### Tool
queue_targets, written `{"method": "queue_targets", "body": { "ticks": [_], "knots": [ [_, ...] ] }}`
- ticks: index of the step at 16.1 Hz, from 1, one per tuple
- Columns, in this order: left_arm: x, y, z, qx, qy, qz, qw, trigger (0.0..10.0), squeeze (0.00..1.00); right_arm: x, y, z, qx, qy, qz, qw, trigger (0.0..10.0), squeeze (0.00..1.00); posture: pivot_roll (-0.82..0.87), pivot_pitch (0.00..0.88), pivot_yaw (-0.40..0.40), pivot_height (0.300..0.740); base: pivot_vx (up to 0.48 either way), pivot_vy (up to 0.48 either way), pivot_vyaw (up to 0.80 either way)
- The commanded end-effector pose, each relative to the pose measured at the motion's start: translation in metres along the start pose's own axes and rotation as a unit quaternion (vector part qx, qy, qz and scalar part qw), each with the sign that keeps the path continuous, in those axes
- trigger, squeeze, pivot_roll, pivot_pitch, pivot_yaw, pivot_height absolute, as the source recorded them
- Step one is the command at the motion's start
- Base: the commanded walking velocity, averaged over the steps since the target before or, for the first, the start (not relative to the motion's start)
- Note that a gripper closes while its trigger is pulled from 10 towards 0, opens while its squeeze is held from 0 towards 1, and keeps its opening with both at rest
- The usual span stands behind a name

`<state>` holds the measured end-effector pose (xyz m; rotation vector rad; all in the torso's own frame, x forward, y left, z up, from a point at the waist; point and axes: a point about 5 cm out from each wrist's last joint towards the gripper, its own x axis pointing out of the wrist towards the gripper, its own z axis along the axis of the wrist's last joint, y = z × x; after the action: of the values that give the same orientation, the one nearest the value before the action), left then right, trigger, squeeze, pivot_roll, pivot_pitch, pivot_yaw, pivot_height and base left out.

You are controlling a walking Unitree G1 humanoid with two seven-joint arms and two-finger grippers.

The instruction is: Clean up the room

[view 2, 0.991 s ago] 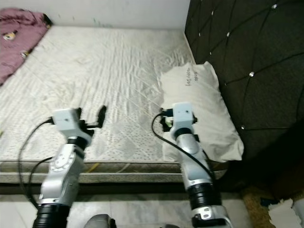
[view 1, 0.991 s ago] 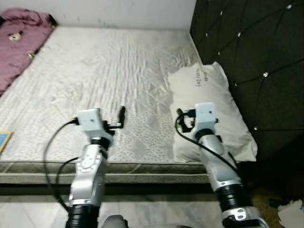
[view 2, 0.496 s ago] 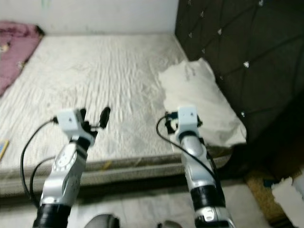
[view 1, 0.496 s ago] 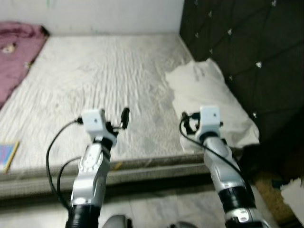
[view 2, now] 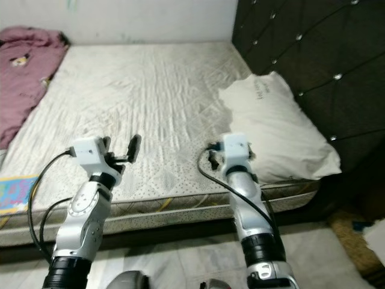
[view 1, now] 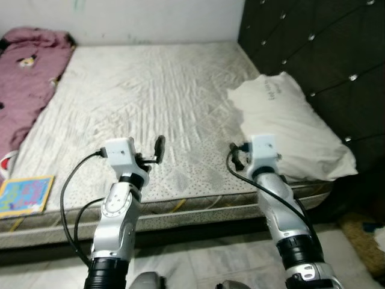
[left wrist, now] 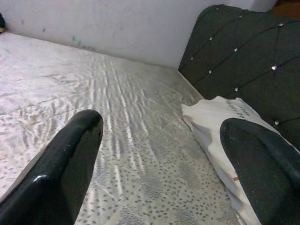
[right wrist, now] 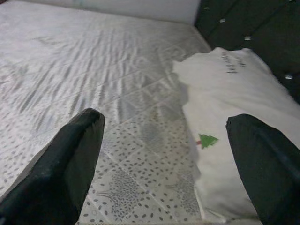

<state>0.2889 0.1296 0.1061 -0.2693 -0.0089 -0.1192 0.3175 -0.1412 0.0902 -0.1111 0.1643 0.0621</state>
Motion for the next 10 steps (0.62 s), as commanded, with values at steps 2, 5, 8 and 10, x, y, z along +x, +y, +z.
{"method": "queue_targets", "body": {
  "ticks": [2, 5, 8, 10],
  "knots": [
    [-0.0003, 0.0036, 0.0030, 0.003, -0.008, 0.007, 1.000, 10.0, 0.00, 0.0021, 0.0093, 0.0072, 0.003, -0.010, 0.014, 1.000, 10.0, 0.00, 0.04, 0.000, -0.015, 0.740, 0.000, 0.000, 0.00],
    [-0.0002, 0.0034, 0.0033, 0.009, -0.009, 0.006, 1.000, 10.0, 0.00, 0.0025, 0.0095, 0.0070, 0.002, -0.010, 0.014, 1.000, 10.0, 0.00, 0.04, 0.000, -0.014, 0.740, 0.000, 0.000, 0.00],
    [-0.0008, 0.0019, 0.0051, 0.006, -0.016, -0.006, 1.000, 10.0, 0.00, 0.0027, 0.0101, 0.0072, 0.002, -0.009, 0.013, 1.000, 10.0, 0.00, 0.04, 0.000, -0.014, 0.740, 0.000, 0.000, 0.00],
    [-0.0010, 0.0014, 0.0053, 0.005, -0.017, -0.009, 1.000, 10.0, 0.00, 0.0030, 0.0103, 0.0073, 0.002, -0.009, 0.013, 1.000, 10.0, 0.00, 0.04, 0.000, -0.015, 0.740, 0.274, 0.000, 0.00]
  ]
}}
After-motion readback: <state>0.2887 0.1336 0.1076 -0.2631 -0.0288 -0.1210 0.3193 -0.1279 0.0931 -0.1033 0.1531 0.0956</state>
